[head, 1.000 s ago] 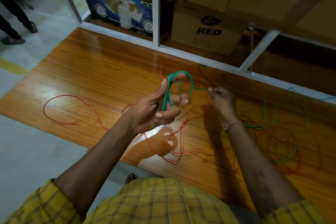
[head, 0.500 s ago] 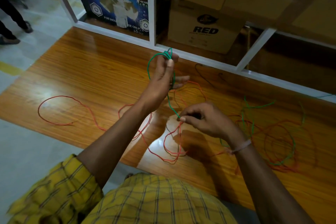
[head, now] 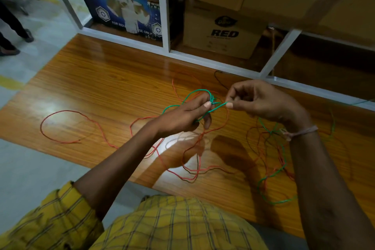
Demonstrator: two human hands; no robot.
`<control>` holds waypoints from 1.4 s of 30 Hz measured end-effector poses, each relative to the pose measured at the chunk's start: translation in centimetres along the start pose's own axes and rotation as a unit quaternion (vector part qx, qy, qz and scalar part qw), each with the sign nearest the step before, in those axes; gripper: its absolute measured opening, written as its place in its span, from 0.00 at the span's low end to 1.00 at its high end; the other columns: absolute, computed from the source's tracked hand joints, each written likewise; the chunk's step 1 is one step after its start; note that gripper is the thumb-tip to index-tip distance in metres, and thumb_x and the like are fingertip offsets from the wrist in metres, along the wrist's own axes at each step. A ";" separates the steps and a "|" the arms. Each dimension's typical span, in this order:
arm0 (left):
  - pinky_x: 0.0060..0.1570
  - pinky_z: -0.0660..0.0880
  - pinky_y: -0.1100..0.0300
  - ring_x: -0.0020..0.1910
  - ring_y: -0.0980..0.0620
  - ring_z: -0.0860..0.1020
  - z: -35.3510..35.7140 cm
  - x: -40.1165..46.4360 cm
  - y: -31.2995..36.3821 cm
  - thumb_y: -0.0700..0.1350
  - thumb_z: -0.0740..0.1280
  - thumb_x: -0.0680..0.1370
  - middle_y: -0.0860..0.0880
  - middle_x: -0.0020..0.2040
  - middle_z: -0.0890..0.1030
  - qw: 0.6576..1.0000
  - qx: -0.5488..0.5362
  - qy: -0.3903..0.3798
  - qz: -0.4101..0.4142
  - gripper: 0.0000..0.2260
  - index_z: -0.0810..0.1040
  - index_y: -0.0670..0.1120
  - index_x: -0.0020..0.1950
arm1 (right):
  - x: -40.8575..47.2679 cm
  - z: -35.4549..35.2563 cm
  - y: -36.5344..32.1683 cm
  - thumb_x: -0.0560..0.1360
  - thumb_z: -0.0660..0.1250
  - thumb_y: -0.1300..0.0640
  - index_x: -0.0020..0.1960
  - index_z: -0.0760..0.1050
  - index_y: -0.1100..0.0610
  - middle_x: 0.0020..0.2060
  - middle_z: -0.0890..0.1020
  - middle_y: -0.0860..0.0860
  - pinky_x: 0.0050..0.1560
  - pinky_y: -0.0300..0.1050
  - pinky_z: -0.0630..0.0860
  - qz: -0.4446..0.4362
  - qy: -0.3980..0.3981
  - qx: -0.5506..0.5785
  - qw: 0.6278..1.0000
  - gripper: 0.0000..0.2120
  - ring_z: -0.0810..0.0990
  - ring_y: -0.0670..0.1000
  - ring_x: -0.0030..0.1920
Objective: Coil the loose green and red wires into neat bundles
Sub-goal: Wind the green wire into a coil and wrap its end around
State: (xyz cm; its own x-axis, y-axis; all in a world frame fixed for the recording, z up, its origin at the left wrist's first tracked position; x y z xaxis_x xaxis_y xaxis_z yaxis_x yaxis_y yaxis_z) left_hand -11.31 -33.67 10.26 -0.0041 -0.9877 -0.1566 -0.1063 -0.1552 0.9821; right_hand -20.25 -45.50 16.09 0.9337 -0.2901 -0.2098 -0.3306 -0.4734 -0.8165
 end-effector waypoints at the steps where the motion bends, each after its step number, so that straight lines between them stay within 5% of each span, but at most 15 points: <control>1: 0.27 0.58 0.62 0.27 0.53 0.60 0.3 -0.1 -0.1 0.51 0.51 0.91 0.34 0.46 0.77 0.999 -0.049 -0.020 -0.005 0.12 0.65 0.42 0.59 | 0.1 -0.6 -0.2 0.79 0.74 0.60 0.49 0.83 0.58 0.36 0.80 0.50 0.33 0.34 0.71 -0.015 0.020 -0.024 0.999 0.02 0.74 0.42 0.32; 5: 0.23 0.52 0.65 0.25 0.55 0.53 1.4 -0.5 -0.9 0.52 0.48 0.91 0.37 0.44 0.76 0.971 -0.207 -0.109 -0.038 0.15 0.67 0.47 0.70 | 0.8 -1.4 -0.3 0.78 0.75 0.56 0.48 0.84 0.53 0.41 0.84 0.49 0.40 0.43 0.77 -0.073 0.120 -0.091 0.986 0.02 0.81 0.48 0.41; 10: 0.25 0.52 0.65 0.25 0.57 0.54 1.8 -1.2 -1.0 0.55 0.47 0.89 0.42 0.44 0.76 0.916 -0.372 -0.147 -0.039 0.17 0.70 0.49 0.68 | 1.1 -1.4 1.0 0.80 0.73 0.56 0.50 0.85 0.56 0.40 0.84 0.50 0.41 0.49 0.76 -0.098 0.231 -0.098 0.963 0.04 0.81 0.51 0.41; 16: 0.28 0.58 0.66 0.28 0.59 0.59 -1.5 -0.2 1.0 0.56 0.52 0.87 0.47 0.47 0.81 0.830 -0.548 -0.071 0.074 0.16 0.74 0.52 0.67 | 1.1 1.8 5.2 0.86 0.63 0.50 0.57 0.85 0.52 0.32 0.81 0.54 0.37 0.49 0.76 -0.035 0.218 -0.084 0.972 0.12 0.81 0.52 0.34; 20: 0.28 0.64 0.66 0.29 0.59 0.71 -4.3 0.7 1.2 0.55 0.50 0.89 0.47 0.50 0.86 0.809 -0.573 0.020 0.132 0.17 0.74 0.51 0.69 | 0.9 4.2 6.3 0.87 0.61 0.48 0.64 0.82 0.45 0.31 0.81 0.52 0.36 0.49 0.78 -0.020 0.178 -0.066 0.982 0.13 0.81 0.49 0.31; 23: 0.37 0.73 0.61 0.40 0.53 0.79 -5.9 1.1 1.5 0.54 0.49 0.90 0.41 0.65 0.84 0.771 -0.609 0.072 0.172 0.17 0.74 0.50 0.66 | 0.8 5.5 6.1 0.87 0.62 0.50 0.70 0.78 0.42 0.33 0.82 0.52 0.36 0.47 0.80 -0.017 0.133 -0.028 0.991 0.14 0.82 0.50 0.29; 25: 0.51 0.78 0.55 0.55 0.45 0.82 -7.1 1.4 1.6 0.54 0.50 0.89 0.40 0.72 0.79 0.754 -0.622 0.099 0.186 0.16 0.75 0.50 0.64 | 0.7 6.2 5.8 0.86 0.63 0.52 0.73 0.75 0.41 0.34 0.83 0.52 0.37 0.47 0.81 -0.019 0.102 -0.032 0.994 0.17 0.83 0.51 0.30; 27: 0.66 0.77 0.44 0.67 0.36 0.80 -8.0 1.7 1.6 0.55 0.51 0.89 0.41 0.73 0.79 0.762 -0.605 0.138 0.186 0.15 0.75 0.52 0.61 | 0.6 7.2 5.3 0.85 0.66 0.53 0.76 0.72 0.39 0.34 0.83 0.52 0.35 0.46 0.82 -0.018 0.061 -0.033 0.997 0.21 0.83 0.52 0.30; 29: 0.70 0.72 0.36 0.72 0.33 0.77 -8.3 1.9 1.6 0.55 0.49 0.89 0.42 0.74 0.78 0.805 -0.535 0.187 0.177 0.14 0.73 0.55 0.61 | 0.4 8.2 4.7 0.84 0.68 0.52 0.77 0.70 0.37 0.33 0.82 0.49 0.31 0.46 0.81 -0.015 0.018 -0.027 0.999 0.25 0.83 0.55 0.29; 34: 0.75 0.71 0.37 0.69 0.44 0.81 -9.1 1.3 0.9 0.52 0.52 0.90 0.44 0.67 0.84 0.927 -0.136 0.332 0.110 0.10 0.67 0.52 0.68 | -0.3 9.1 2.0 0.81 0.72 0.52 0.66 0.83 0.43 0.36 0.81 0.52 0.33 0.40 0.71 -0.043 -0.073 -0.020 0.996 0.14 0.73 0.42 0.31; 38: 0.60 0.81 0.52 0.54 0.47 0.86 -7.2 1.2 0.4 0.49 0.55 0.90 0.48 0.59 0.84 0.959 0.082 0.256 0.083 0.12 0.69 0.44 0.69 | -1.1 5.5 -0.6 0.79 0.71 0.59 0.56 0.85 0.59 0.33 0.76 0.45 0.31 0.35 0.66 -0.073 -0.043 0.081 0.993 0.08 0.70 0.41 0.30; 42: 0.36 0.77 0.60 0.32 0.54 0.79 -4.6 0.6 0.4 0.50 0.54 0.90 0.47 0.45 0.81 0.978 0.131 0.154 0.047 0.12 0.69 0.44 0.67 | -1.1 1.1 -0.4 0.80 0.67 0.60 0.56 0.81 0.67 0.28 0.72 0.47 0.24 0.37 0.63 -0.083 0.041 0.167 0.982 0.10 0.67 0.44 0.24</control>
State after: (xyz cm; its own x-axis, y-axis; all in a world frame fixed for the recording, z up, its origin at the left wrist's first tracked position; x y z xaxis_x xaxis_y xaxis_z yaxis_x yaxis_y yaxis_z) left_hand -6.83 -34.41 11.07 0.2702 -0.9628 0.0113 -0.3710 -0.0933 0.9239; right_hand -20.98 -44.10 16.01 0.9523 -0.3040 -0.0268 -0.0989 -0.2241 -0.9695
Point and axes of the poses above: each hand's wrist, its own x-axis towards the middle knuckle, its own z-axis out of the palm, y = z × x, the point moved 9 cm from there along x, towards the middle knuckle
